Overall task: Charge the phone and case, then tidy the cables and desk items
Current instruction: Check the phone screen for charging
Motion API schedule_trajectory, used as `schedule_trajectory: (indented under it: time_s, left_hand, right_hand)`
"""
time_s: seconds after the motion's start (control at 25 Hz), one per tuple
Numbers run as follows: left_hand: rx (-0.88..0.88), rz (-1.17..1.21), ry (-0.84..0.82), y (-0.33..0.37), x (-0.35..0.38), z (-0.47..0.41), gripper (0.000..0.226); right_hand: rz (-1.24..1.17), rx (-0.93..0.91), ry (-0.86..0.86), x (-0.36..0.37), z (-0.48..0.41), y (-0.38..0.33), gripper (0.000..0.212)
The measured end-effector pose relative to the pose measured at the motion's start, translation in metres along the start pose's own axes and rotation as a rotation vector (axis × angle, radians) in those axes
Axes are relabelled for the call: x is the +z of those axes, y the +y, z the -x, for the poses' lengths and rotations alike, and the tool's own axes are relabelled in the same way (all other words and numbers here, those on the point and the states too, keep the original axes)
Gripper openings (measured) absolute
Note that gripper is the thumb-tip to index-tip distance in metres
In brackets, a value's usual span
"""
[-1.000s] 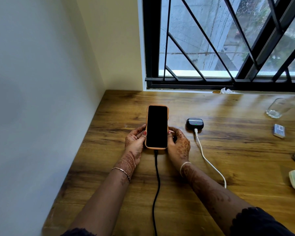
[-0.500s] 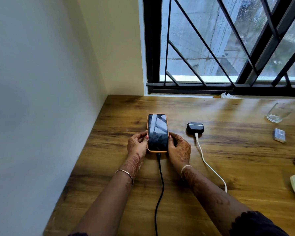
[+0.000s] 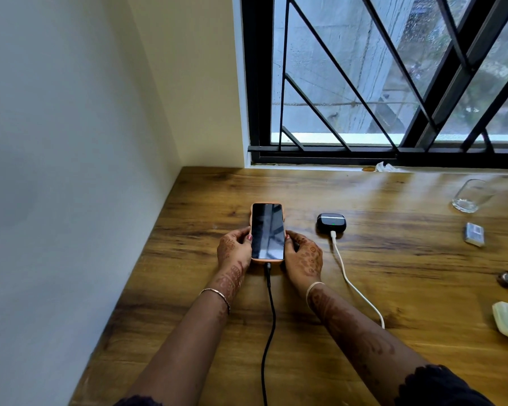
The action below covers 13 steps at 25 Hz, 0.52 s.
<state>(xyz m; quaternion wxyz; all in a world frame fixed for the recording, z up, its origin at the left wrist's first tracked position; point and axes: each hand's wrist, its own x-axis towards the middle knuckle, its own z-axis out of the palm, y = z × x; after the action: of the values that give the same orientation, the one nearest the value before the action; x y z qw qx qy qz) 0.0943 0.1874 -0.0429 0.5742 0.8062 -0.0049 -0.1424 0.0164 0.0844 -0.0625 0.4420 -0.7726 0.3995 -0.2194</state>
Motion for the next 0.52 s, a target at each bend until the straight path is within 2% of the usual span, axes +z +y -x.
schedule_trajectory:
  time_s: [0.16, 0.4, 0.52]
  left_hand:
    - [-0.018, -0.104, 0.009, 0.008, 0.0, 0.0, 0.026]
    - [-0.001, -0.45, -0.016, 0.022, 0.003, 0.002, 0.032]
    - [0.018, -0.511, -0.028, 0.025, 0.001, 0.004, 0.031]
  right_hand:
    - [0.089, -0.027, -0.039, -0.004, -0.003, -0.003, 0.03]
    - [0.195, -0.052, -0.125, -0.005, 0.003, -0.006, 0.03]
    - [0.206, -0.049, -0.134, -0.007, 0.002, -0.009, 0.031]
